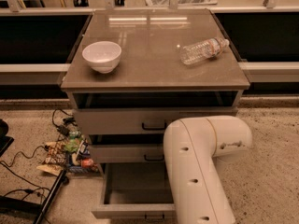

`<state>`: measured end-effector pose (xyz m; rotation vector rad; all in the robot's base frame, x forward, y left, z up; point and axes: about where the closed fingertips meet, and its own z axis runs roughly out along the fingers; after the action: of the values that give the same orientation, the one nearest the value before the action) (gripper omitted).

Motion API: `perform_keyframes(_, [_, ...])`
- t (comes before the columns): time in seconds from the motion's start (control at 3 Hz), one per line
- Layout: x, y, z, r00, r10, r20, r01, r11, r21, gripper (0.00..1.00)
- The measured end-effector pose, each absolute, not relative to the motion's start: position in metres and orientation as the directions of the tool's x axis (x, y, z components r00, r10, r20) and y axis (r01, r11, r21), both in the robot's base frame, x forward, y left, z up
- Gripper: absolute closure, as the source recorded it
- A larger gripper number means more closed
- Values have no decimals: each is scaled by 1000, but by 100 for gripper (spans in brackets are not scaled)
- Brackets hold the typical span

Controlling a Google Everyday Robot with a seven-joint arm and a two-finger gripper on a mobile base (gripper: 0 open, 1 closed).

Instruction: Open bottom drawer

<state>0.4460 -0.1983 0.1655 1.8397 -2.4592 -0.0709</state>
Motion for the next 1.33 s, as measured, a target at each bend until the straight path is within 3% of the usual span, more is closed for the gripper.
perform_keyframes(0.33, [445, -198, 165, -281, -959, 29, -956, 283, 81, 12])
perform_keyframes(0.67, [444, -198, 164, -281, -959, 29, -956, 283, 83, 0])
perform_keyframes(1.33, [435, -198, 159, -283, -959, 19, -954, 283, 98, 0])
